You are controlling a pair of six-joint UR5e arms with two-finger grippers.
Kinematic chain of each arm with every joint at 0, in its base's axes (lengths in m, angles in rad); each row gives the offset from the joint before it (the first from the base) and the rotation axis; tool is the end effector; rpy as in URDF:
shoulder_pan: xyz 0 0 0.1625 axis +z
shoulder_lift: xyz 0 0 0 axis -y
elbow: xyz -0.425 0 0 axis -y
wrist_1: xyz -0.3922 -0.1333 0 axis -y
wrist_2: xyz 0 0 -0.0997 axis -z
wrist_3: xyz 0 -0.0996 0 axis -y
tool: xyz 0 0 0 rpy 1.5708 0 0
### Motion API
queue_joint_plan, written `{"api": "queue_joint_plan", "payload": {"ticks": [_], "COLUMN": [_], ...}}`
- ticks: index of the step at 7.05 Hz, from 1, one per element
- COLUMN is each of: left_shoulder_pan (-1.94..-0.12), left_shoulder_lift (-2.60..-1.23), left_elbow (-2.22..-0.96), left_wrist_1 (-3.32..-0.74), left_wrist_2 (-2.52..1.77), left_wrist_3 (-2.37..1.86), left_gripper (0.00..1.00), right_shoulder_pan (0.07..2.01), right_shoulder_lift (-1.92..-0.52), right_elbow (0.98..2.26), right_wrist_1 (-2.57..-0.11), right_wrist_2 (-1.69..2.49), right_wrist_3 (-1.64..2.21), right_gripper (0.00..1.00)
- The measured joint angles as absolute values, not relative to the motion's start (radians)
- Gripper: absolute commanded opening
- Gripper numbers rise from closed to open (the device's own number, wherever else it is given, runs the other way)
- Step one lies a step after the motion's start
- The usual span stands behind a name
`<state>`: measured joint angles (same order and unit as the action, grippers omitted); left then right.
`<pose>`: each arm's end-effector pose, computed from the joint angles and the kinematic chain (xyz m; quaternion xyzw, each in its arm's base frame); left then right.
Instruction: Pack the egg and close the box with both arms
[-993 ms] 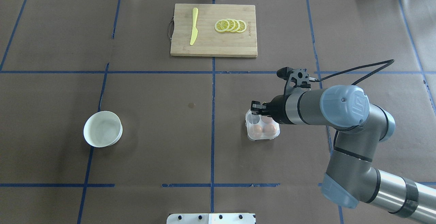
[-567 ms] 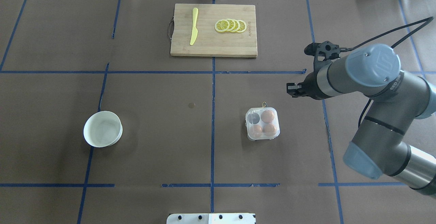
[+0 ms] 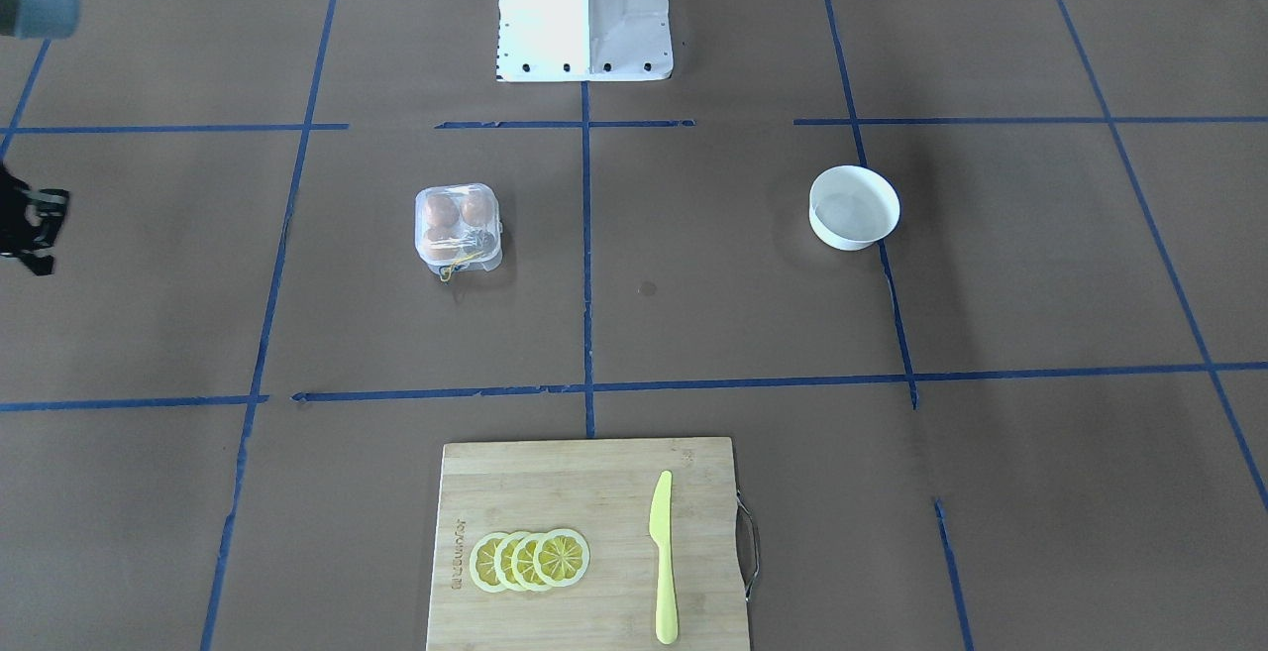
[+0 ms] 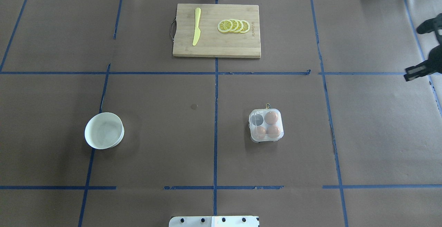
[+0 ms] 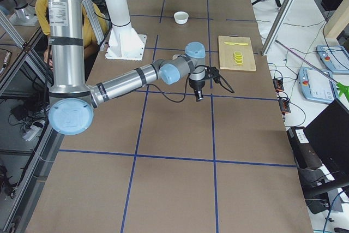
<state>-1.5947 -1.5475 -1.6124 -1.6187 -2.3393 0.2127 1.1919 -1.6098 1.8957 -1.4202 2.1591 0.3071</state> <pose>-0.0757 -0.4848 0.6451 0.0747 0.3684 0.0997 0.9213 -0.1069 -0.4795 0.5095 0.1000 -0.3363 -0.0963 0.9315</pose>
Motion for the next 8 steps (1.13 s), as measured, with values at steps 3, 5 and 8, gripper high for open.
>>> {"api": "queue_joint_plan", "payload": {"ticks": [3,5,8], "left_shoulder_pan": [-1.594,-1.595,-1.596], "left_shoulder_lift": [-1.547,-1.54,-1.533], "left_elbow": [-1.614,-1.617,-1.618], "left_wrist_1": [-1.633,-1.634,-1.639], "left_wrist_2": [-2.339,-2.344,-2.362], "left_wrist_3": [0.212,0.213,0.216], "left_gripper": [1.0,1.0,1.0], "right_shoulder_pan": [1.444,1.496,1.504], "right_shoulder_lift": [-1.706,-1.743,-1.759], "right_elbow": [1.752,1.728,1.718], "right_wrist_1": [-1.423,-1.419,-1.41], "right_wrist_2": [2.259,2.26,2.275], "right_wrist_3": [0.064,0.053,0.053], "right_gripper": [1.0,1.0,1.0]}}
